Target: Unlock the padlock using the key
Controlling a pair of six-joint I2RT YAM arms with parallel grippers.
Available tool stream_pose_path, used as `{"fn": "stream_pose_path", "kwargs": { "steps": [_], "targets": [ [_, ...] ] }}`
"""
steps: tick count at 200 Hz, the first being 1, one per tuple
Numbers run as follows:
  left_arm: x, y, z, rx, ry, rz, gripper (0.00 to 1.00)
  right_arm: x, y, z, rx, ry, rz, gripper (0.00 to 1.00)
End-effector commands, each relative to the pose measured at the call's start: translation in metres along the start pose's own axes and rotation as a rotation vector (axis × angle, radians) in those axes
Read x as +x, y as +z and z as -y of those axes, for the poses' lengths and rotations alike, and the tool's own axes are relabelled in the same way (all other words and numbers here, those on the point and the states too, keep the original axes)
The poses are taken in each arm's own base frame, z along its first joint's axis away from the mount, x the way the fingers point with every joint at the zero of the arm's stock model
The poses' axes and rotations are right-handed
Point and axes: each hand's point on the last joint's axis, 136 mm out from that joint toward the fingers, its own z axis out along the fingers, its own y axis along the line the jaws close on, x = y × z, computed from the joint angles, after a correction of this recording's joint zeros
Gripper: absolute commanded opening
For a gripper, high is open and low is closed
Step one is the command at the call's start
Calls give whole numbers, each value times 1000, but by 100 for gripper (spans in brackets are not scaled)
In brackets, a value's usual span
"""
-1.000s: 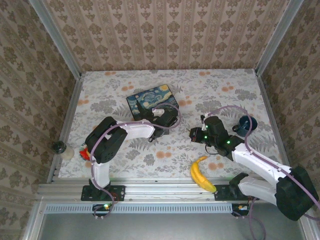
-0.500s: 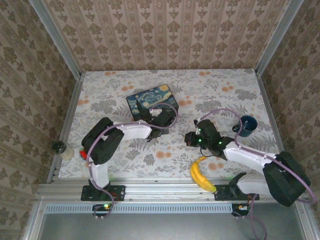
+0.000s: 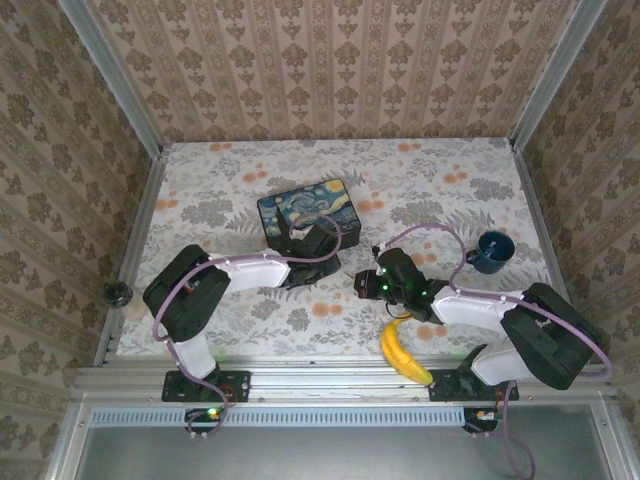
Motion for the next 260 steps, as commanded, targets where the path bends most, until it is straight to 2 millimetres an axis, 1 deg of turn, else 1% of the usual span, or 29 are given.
{"fn": "stream_pose_path", "kwargs": {
  "steps": [1, 18, 35, 87, 104, 118, 122, 179, 231, 260],
  "targets": [
    [-6, -16, 43, 186, -125, -14, 0, -7, 0, 5, 16, 35, 80, 0],
    [-4, -13, 49, 227, -173, -38, 0, -8, 0, 9, 23, 46, 101, 0],
    [-2, -10, 53, 255, -212, -56, 0, -10, -1, 8, 18, 44, 122, 0],
    [-1, -2, 49, 261, -293, -71, 0, -13, -3, 12, 33, 55, 167, 0],
    [1, 1, 50, 267, -305, -81, 0, -15, -2, 12, 29, 56, 176, 0],
    [3, 4, 51, 271, -312, -92, 0, -19, -2, 6, 10, 58, 196, 0],
    [3, 5, 52, 274, -315, -94, 0, -15, 3, 11, 25, 59, 184, 0],
    [8, 12, 50, 274, -334, -117, 0, -17, 16, 8, -3, 101, 217, 0],
    [10, 15, 49, 274, -341, -129, 0, -25, 9, 9, -1, 112, 271, 0],
    [11, 16, 51, 279, -341, -134, 0, -28, 8, 8, 11, 100, 272, 0]
  ]
}}
